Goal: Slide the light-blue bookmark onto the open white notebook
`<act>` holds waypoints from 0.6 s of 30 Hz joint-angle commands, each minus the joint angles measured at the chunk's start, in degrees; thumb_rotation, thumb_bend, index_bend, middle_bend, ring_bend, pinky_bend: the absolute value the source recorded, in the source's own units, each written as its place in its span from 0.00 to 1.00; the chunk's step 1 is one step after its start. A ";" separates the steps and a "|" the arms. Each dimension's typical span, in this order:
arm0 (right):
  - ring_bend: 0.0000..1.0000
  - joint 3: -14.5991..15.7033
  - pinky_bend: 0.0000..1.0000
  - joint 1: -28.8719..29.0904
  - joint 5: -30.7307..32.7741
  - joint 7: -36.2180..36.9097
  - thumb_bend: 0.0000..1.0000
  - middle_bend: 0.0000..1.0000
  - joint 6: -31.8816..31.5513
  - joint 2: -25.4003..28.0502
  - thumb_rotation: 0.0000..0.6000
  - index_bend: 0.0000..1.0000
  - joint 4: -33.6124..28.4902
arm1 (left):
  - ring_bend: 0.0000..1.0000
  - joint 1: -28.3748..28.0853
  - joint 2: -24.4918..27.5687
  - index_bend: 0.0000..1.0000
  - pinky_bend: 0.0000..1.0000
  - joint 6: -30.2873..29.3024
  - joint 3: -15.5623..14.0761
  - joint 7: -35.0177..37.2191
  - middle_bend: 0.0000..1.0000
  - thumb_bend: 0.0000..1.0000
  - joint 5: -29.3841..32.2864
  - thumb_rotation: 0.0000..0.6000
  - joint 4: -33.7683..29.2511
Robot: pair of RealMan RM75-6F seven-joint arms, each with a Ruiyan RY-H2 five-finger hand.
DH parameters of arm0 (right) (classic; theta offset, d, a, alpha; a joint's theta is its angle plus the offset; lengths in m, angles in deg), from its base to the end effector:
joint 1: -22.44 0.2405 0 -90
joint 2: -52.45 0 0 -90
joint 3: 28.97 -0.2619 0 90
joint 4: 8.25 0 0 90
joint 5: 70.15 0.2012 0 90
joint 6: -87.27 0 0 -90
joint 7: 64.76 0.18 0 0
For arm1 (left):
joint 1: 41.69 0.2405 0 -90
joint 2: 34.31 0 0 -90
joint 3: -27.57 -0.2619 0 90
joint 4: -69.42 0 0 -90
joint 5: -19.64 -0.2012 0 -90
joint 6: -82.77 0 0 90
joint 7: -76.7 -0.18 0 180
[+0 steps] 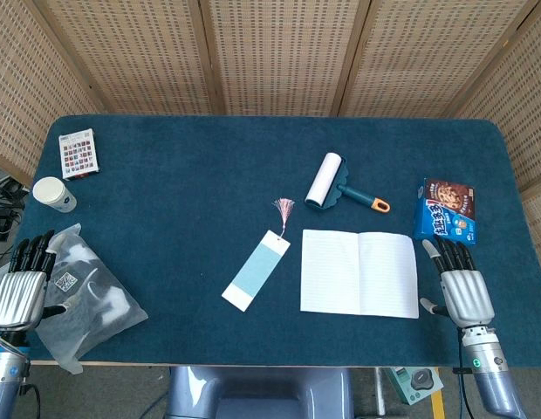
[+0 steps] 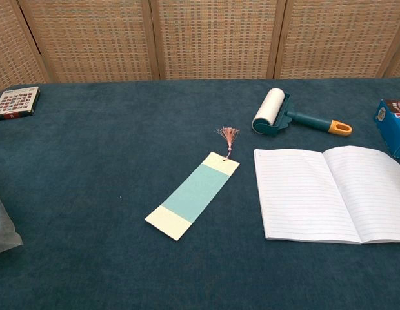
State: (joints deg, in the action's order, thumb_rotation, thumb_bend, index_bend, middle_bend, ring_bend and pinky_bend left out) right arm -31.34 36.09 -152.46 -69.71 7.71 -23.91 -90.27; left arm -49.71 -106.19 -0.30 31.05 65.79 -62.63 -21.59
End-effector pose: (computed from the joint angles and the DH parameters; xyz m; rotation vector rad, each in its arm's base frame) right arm -0.3071 -0.2647 0.1009 1.4927 -0.8728 0.8822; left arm -0.3042 0.2350 0.1266 -1.4122 -0.8635 -0.8402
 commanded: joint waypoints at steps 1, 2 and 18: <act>0.00 -0.16 0.01 -0.04 -0.01 0.14 0.18 0.00 0.15 -0.08 1.00 0.00 0.15 | 0.00 -0.06 -0.06 0.00 0.00 0.24 -0.04 -0.05 0.00 0.12 0.12 1.00 0.09; 0.00 -0.23 0.01 -0.05 -0.08 0.26 0.18 0.00 0.16 -0.08 1.00 0.00 0.16 | 0.00 -0.07 -0.06 0.00 0.00 0.31 -0.06 -0.11 0.00 0.12 0.16 1.00 0.09; 0.00 -2.63 0.01 5.24 -4.28 -0.88 0.18 0.00 3.97 0.02 1.00 0.00 -1.11 | 0.00 0.40 0.94 0.00 0.00 -0.88 0.28 0.70 0.00 0.12 -0.17 1.00 -0.94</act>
State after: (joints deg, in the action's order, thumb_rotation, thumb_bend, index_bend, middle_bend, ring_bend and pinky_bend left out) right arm -33.07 40.00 -156.24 -69.97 10.46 -24.07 -90.93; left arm -49.28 -105.26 -1.23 31.32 66.45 -62.84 -22.54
